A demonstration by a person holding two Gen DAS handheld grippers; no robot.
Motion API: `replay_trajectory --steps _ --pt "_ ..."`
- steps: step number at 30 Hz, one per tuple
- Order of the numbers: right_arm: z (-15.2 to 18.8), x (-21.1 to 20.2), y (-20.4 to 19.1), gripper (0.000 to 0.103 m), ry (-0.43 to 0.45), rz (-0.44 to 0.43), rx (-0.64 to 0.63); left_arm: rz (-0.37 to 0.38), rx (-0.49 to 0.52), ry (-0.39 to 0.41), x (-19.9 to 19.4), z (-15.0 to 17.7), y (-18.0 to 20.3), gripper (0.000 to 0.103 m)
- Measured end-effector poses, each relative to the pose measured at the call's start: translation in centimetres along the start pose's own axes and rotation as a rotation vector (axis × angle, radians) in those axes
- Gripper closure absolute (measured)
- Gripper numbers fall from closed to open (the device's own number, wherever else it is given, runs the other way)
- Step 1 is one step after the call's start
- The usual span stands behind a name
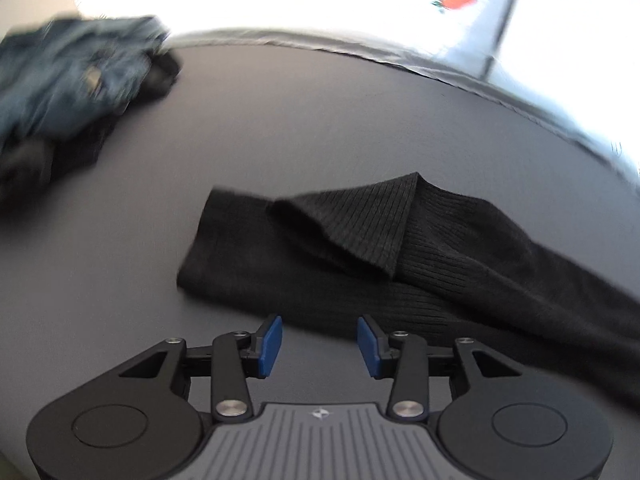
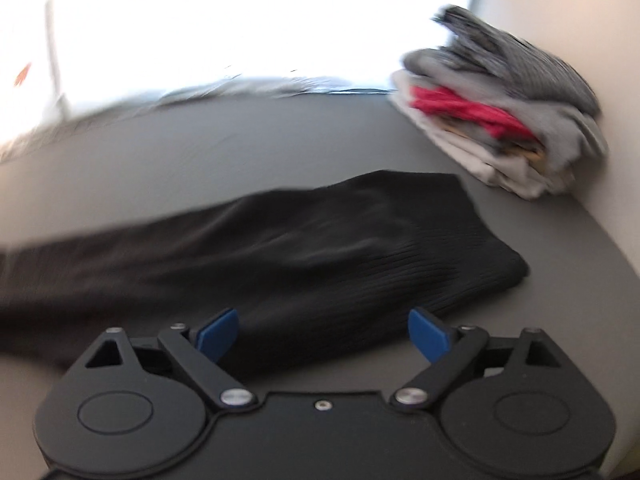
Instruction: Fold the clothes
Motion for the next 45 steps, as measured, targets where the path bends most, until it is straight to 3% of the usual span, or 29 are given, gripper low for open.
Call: replay_trajectory --steps 9,14,16,19,22,25,31,34,38,39,41,45 --pt "3.3 -1.3 -5.5 0.007 -0.088 0.064 -0.005 -0.063 0.381 0.058 4.3 -2.0 -1.0 0.059" --pt "4.2 -0.8 -7.3 0.007 -0.117 0.120 0.024 0.017 0.480 0.112 5.3 -3.3 -0.9 0.058" --pt "4.3 -0.7 -7.7 0.007 -0.116 0.144 0.026 0.055 0.460 0.140 5.5 -4.4 -1.1 0.058" --pt "4.1 -0.6 -8.3 0.007 -0.117 0.153 0.033 0.110 0.293 0.161 5.9 -7.0 -2.2 0.058" --pt "4.1 -0.6 -8.5 0.007 -0.116 0.167 0.039 0.165 0.019 0.090 7.5 -9.6 -4.2 0.058" --pt "4.1 -0.7 -8.7 0.007 -0.117 0.172 0.040 0.166 -0.106 0.031 9.3 -10.6 -5.5 0.058" --pt "3.9 -1.3 -9.7 0.007 -0.098 0.156 -0.043 0.165 -0.054 0.002 9.6 -8.8 -4.8 0.047" --pt "3.5 -1.5 -10.2 0.007 -0.070 0.147 -0.074 0.147 -0.021 0.031 9.7 -8.6 -4.4 0.039" --pt "2.5 -2.0 -10.9 0.006 -0.025 0.109 -0.092 0.126 0.011 0.052 9.9 -8.7 -3.4 0.039" --pt "2.2 -2.1 -11.1 0.006 -0.019 0.103 -0.109 0.123 0.015 0.056 9.9 -8.8 -3.3 0.043" --pt "2.1 -1.9 -11.4 0.006 -0.019 0.108 -0.158 0.115 0.023 0.065 9.8 -9.0 -3.1 0.067" --pt "2.1 -1.7 -11.6 0.006 -0.020 0.130 -0.244 0.172 -0.005 0.058 9.2 -9.5 -2.8 0.082"
Point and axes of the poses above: each gripper's, at about its wrist camera, not at the fingertips, and x roughly the way its jaws point, y to its right, z to its underside, the point moved 9 cm from there along x, roughly the way its jaws point, and after that the axes turned 7 degrees about -z, right-handed, at the moved point
